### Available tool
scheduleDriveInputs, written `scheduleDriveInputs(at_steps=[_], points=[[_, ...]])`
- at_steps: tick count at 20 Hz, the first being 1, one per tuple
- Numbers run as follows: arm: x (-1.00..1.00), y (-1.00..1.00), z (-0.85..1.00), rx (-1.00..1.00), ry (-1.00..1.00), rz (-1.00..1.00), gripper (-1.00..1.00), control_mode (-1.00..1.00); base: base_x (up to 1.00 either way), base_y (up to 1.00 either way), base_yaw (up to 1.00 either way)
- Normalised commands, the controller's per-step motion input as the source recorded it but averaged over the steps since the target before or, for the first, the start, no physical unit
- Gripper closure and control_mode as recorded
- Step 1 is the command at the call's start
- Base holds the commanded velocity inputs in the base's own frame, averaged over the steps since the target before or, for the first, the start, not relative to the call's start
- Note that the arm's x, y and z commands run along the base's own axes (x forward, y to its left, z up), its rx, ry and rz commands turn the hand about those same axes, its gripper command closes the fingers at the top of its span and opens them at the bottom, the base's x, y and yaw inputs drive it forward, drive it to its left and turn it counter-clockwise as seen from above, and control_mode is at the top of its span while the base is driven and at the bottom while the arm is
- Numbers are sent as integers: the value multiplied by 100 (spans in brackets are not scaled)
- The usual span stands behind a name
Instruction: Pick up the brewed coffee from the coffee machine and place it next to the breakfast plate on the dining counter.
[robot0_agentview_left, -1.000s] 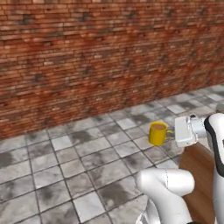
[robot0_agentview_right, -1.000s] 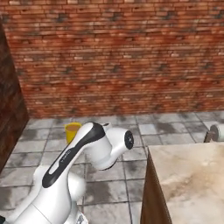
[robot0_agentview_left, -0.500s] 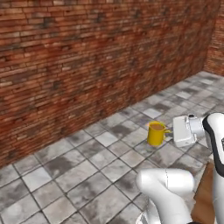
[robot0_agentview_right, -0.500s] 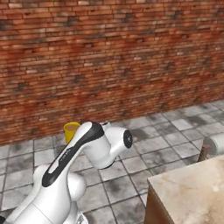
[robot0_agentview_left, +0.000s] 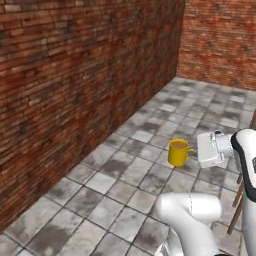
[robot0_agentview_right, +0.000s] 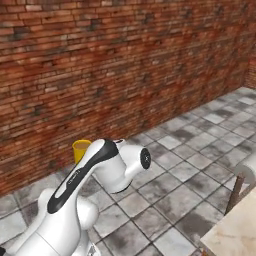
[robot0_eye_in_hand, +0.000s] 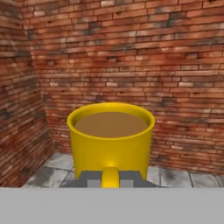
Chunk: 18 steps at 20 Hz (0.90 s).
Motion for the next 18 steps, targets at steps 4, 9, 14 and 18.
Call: scheduleDriveInputs(at_steps=[4, 9, 14, 18], points=[[0, 0, 0, 0, 0, 0, 100, 100, 94, 41, -56], [0, 0, 0, 0, 0, 0, 100, 100, 98, 39, -54], [0, 0, 0, 0, 0, 0, 100, 100, 100, 37, -50], [0, 0, 0, 0, 0, 0, 100, 100, 100, 35, -47]])
